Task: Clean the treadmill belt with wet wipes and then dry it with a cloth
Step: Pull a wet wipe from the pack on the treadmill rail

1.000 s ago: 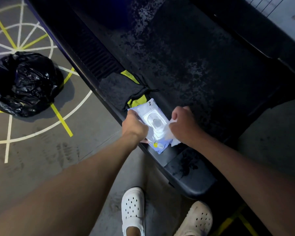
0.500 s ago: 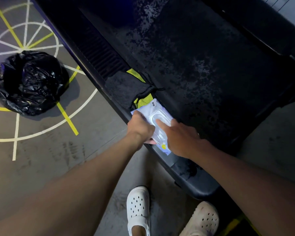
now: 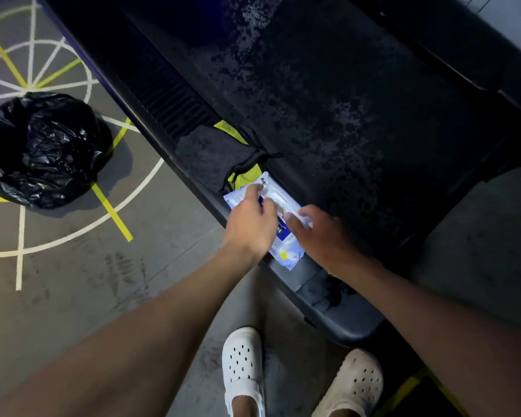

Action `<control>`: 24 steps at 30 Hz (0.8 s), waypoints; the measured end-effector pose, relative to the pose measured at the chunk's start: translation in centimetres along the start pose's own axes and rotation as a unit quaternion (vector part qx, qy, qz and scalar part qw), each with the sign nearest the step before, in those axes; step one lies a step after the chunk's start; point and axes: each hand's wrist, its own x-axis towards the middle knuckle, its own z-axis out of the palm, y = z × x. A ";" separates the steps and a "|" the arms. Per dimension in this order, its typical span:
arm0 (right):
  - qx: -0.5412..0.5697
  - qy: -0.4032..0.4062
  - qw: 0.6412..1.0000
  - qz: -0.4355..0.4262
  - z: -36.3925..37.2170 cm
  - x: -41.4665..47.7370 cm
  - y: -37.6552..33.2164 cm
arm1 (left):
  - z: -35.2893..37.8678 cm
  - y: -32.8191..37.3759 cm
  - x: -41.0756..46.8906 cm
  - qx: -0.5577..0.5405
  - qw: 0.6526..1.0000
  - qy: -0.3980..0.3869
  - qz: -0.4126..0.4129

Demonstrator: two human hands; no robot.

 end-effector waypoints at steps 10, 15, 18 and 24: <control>-0.073 0.094 0.987 -0.109 -0.5 0.5 0.4 | 0.4 -2.9 -1.6 0.411 0.885 -0.063 0.211; -0.145 0.009 0.985 -0.091 -0.7 0.5 0.3 | 0.6 -3.1 -1.6 0.477 0.851 -0.103 0.195; -0.156 -0.025 0.985 -0.077 -0.3 0.3 0.3 | 0.5 -2.8 -1.4 0.473 0.852 -0.096 0.202; -0.217 -0.037 0.972 -0.082 0.5 0.2 0.4 | 0.2 -2.4 -1.2 0.496 0.841 -0.079 0.201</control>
